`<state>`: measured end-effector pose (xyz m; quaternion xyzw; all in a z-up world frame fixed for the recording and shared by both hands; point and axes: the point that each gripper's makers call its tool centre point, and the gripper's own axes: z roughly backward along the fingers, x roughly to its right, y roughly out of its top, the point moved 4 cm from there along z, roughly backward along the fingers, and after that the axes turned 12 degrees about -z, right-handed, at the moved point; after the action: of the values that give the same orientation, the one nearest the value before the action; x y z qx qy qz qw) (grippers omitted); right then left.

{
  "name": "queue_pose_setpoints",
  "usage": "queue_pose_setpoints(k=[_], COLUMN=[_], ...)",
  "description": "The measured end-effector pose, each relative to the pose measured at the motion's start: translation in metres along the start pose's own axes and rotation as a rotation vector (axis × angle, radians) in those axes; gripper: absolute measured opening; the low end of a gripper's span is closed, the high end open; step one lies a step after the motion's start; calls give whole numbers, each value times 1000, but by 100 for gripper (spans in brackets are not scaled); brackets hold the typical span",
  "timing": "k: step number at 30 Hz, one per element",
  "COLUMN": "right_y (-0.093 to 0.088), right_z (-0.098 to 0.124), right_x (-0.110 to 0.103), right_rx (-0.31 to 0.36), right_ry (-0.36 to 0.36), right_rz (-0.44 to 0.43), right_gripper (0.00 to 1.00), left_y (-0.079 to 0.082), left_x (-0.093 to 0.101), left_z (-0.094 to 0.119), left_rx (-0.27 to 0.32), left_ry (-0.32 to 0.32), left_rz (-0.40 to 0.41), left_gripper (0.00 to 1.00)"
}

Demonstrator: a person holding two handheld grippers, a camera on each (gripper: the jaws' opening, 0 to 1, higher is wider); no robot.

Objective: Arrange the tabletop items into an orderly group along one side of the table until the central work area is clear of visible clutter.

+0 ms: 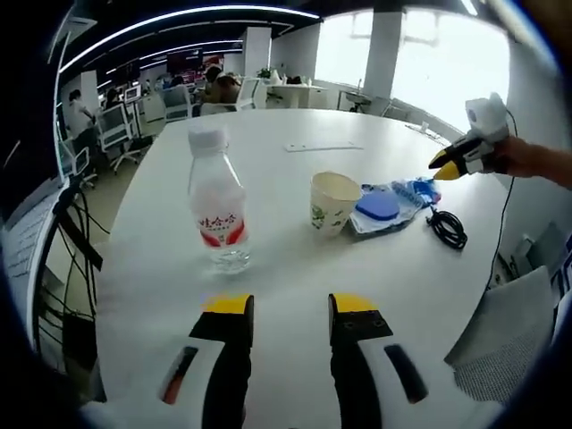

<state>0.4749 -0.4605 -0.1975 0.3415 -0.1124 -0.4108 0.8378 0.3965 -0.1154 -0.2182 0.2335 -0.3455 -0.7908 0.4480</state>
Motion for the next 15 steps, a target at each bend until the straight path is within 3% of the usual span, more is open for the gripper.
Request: queue_pose_setpoints(k=[8, 15], right_y=[-6, -11], right_z=[9, 12], right_x=[1, 2], right_rx=[4, 1], right_ry=[-13, -21], right_rz=[-7, -11], right_gripper=[18, 18], left_y=[10, 17], left_x=[-36, -45], left_z=[-2, -4], left_rx=[26, 37], left_ry=[82, 96], left_rz=[72, 81], left_gripper=[35, 35])
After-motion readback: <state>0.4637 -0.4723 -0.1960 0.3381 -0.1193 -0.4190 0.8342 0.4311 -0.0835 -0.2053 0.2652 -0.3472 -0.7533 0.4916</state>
